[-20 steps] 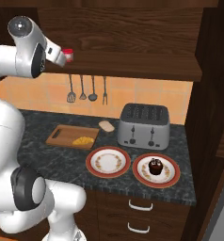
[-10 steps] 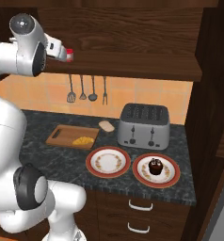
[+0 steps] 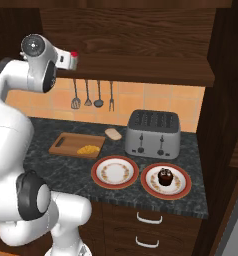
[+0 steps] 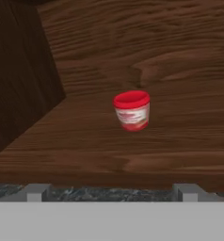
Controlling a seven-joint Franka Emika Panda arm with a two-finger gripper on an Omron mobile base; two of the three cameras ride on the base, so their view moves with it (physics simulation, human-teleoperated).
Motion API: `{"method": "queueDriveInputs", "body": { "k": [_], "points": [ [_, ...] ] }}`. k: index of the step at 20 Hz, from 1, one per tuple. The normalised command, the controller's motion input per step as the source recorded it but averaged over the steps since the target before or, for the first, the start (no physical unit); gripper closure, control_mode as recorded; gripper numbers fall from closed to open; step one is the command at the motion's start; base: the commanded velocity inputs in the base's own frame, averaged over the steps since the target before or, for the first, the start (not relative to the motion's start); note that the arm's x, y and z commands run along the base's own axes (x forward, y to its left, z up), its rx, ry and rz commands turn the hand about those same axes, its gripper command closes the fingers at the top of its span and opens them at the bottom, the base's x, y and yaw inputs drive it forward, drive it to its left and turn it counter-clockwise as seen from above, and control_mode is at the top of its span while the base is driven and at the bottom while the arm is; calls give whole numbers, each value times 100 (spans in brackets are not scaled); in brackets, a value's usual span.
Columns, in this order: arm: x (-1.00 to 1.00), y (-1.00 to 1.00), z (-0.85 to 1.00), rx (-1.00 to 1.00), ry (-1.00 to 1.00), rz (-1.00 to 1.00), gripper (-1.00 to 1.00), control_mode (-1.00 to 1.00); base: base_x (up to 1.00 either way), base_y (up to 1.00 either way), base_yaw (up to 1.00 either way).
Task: From the different types of pastries on the counter, select a croissant and place it on the cutting board. Then retrieve a jar of jam from the cabinet and place it alongside the croissant on the cutting board.
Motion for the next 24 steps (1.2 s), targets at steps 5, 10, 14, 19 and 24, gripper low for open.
{"method": "queueDriveInputs", "body": {
  "k": [5,10,14,19,24],
  "points": [
    [63,0,17,0,9,0,-100,-100,0,0,0],
    [7,0,-15,0,0,2,-100,-100,0,0,0],
    [0,-4,-36,0,-5,6,-100,-100,0,0,0],
    [7,-5,-20,0,-3,1,-100,-100,0,0,0],
    [20,0,-1,0,-6,0,-100,-100,0,0,0]
  ]
}}
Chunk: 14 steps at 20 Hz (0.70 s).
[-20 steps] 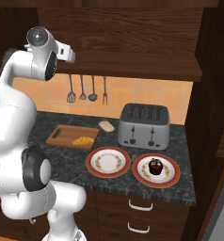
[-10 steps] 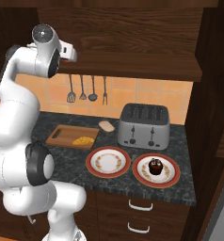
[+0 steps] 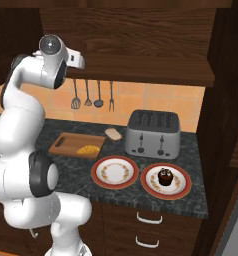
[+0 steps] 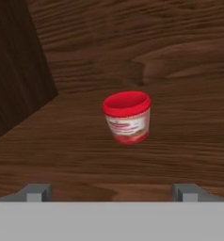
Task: From the different types of pastries on the counter, select a croissant and place it on the cutting board. Then retrieve a jar of jam from the cabinet and place it alongside the croissant on the cutting board.
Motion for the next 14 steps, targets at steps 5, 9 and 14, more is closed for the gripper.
{"method": "queueDriveInputs", "body": {
  "k": [5,9,14],
  "points": [
    [35,0,0,0,-1,0,-100,-100,0,0,0],
    [59,0,0,0,0,0,-100,-100,0,0,0],
    [60,0,0,0,0,0,-100,-100,0,0,0]
  ]
}}
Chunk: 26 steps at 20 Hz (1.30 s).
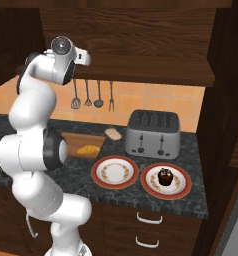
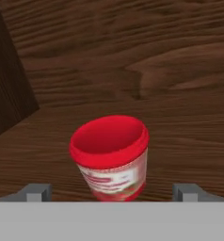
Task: From the different types of pastries on the counter, select a croissant and place it on the cutting board. Then retrieve a jar of jam from the cabinet and place it alongside the croissant on the cutting board.
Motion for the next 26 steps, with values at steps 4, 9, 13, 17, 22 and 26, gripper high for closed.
{"method": "queueDriveInputs", "body": {
  "k": [4,9,13,17,22,26],
  "points": [
    [41,0,0,0,0,0,-100,-100,0,0,0],
    [12,0,-4,0,0,1,-100,-100,0,0,0],
    [2,0,-23,0,0,3,-100,-100,0,0,0],
    [12,0,-35,-2,0,5,-100,-100,0,0,0],
    [35,18,-30,-3,3,2,100,-100,0,0,0],
    [22,21,-30,-5,4,2,100,-100,0,0,0]
  ]
}}
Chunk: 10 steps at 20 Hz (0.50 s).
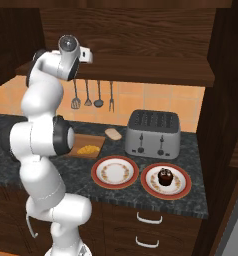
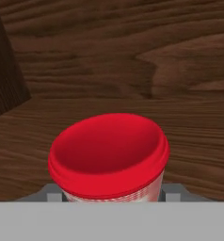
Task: From the different types of pastries on the counter, select a croissant and place it on the cutting board. Then retrieve a jar of jam from the cabinet and place it alongside the croissant on the cutting board.
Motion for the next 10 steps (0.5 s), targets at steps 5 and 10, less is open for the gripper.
{"method": "queueDriveInputs", "body": {
  "k": [5,10],
  "points": [
    [6,10,-25,-2,4,1,100,-100,0,0,0],
    [0,0,-10,0,1,0,100,-100,0,0,0]
  ]
}}
